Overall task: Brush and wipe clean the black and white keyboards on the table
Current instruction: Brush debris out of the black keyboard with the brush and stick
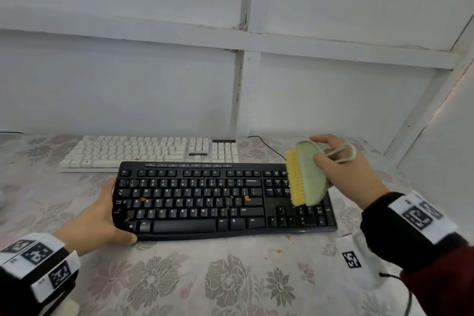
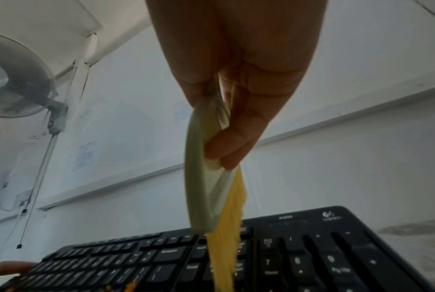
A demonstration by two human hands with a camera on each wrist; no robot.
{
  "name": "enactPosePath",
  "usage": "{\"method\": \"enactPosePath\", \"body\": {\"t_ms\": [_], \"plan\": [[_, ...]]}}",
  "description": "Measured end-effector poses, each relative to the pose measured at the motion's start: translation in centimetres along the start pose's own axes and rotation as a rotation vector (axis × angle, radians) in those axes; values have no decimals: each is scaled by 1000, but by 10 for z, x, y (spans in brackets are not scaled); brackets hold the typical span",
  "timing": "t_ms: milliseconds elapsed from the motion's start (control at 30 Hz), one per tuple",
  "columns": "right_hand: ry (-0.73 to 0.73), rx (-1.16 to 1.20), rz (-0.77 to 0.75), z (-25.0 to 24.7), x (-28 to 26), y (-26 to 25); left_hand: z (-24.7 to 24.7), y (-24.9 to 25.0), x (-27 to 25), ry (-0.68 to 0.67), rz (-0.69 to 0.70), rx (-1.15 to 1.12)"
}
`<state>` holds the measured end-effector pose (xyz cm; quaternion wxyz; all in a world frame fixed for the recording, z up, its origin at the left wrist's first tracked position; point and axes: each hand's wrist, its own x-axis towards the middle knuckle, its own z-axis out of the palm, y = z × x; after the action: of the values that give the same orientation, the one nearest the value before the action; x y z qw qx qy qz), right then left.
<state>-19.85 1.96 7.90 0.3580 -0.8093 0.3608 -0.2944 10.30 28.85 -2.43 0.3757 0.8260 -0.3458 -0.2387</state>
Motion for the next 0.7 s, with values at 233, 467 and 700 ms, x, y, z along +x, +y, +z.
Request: {"method": "enactPosePath", "body": {"t_ms": [233, 467, 700], "plan": [[-101, -104, 15, 19, -9, 10, -1, -2, -1, -7, 1, -17], [-208, -124, 44, 7, -41, 14, -1, -2, 0, -1, -6, -8], [40, -11, -26, 5, -2, -1, -1, -2, 0, -2, -2, 3]]}}
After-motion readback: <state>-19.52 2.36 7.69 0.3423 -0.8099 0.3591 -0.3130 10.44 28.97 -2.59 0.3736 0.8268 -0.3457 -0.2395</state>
